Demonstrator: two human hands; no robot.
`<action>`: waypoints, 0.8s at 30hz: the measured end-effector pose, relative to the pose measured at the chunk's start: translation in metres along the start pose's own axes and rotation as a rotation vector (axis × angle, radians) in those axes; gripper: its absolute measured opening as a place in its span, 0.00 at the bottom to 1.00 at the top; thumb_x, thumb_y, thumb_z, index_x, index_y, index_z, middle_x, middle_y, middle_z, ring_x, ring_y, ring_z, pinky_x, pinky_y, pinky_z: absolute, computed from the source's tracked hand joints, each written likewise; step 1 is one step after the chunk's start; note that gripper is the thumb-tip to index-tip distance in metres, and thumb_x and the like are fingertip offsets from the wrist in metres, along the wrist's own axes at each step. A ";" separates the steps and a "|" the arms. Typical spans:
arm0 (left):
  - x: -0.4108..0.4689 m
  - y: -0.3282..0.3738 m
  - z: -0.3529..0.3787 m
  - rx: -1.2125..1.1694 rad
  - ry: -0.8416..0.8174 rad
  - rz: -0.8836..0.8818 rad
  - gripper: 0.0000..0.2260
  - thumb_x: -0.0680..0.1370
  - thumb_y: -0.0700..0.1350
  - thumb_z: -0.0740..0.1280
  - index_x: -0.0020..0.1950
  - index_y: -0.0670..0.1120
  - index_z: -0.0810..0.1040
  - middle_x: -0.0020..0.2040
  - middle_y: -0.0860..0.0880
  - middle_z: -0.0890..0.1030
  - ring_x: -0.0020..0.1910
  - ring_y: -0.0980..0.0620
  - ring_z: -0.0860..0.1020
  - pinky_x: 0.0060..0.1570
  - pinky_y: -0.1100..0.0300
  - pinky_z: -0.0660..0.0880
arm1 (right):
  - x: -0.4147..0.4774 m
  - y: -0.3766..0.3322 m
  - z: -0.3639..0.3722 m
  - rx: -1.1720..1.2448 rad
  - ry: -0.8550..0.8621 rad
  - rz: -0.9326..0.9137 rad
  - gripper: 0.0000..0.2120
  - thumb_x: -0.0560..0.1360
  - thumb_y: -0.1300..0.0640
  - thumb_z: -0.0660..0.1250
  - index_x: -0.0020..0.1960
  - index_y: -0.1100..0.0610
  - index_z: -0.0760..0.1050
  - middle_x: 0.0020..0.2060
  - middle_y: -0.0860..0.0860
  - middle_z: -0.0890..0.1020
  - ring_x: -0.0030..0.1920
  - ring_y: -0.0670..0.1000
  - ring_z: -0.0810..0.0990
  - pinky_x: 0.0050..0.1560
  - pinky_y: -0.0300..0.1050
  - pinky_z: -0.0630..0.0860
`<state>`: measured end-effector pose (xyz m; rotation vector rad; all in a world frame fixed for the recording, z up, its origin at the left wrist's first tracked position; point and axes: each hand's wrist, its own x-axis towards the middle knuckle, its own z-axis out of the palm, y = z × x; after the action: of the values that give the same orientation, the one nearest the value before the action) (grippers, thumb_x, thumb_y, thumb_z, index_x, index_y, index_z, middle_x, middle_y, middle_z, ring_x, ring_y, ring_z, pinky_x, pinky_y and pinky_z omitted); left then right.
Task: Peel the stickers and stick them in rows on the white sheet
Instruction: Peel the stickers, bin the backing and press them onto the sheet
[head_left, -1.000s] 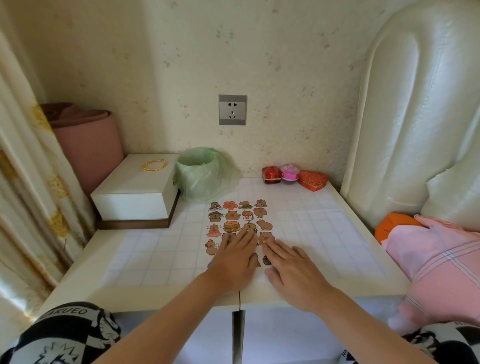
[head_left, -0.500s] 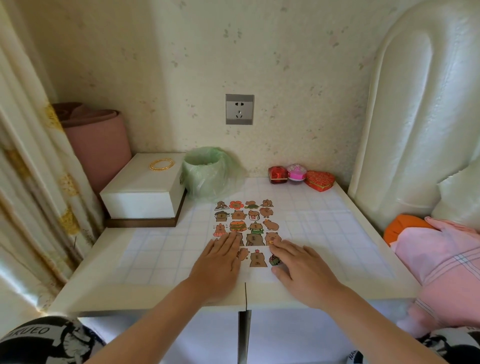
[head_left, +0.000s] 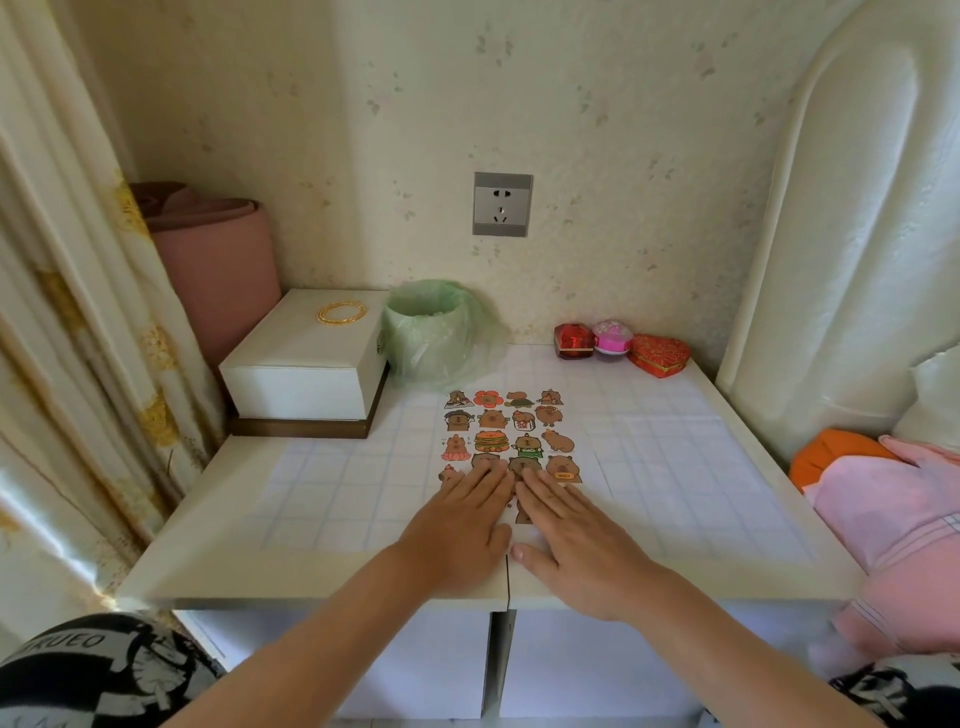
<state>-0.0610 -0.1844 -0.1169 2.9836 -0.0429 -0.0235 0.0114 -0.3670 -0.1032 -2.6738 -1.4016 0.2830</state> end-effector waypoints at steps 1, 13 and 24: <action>0.000 0.001 -0.001 -0.002 -0.001 -0.002 0.27 0.85 0.53 0.47 0.82 0.48 0.42 0.81 0.52 0.40 0.79 0.56 0.36 0.77 0.56 0.35 | 0.000 0.001 0.000 0.033 0.004 0.005 0.39 0.77 0.31 0.40 0.81 0.49 0.36 0.77 0.41 0.33 0.76 0.39 0.31 0.78 0.42 0.36; 0.006 0.027 -0.004 -0.059 0.028 0.141 0.30 0.83 0.59 0.49 0.82 0.51 0.43 0.80 0.57 0.39 0.78 0.59 0.35 0.74 0.61 0.33 | -0.009 0.048 -0.003 0.055 0.255 0.058 0.23 0.83 0.56 0.55 0.78 0.52 0.64 0.78 0.45 0.62 0.78 0.49 0.61 0.74 0.46 0.62; 0.012 0.035 -0.010 0.158 0.019 0.213 0.29 0.83 0.59 0.49 0.81 0.50 0.50 0.81 0.54 0.52 0.79 0.51 0.49 0.74 0.49 0.51 | -0.004 0.056 -0.001 0.034 0.304 0.045 0.20 0.82 0.56 0.55 0.74 0.50 0.71 0.76 0.42 0.66 0.74 0.44 0.65 0.71 0.46 0.66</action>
<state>-0.0497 -0.2178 -0.1019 3.1181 -0.3764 0.0348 0.0540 -0.4018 -0.1120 -2.5864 -1.2344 -0.0936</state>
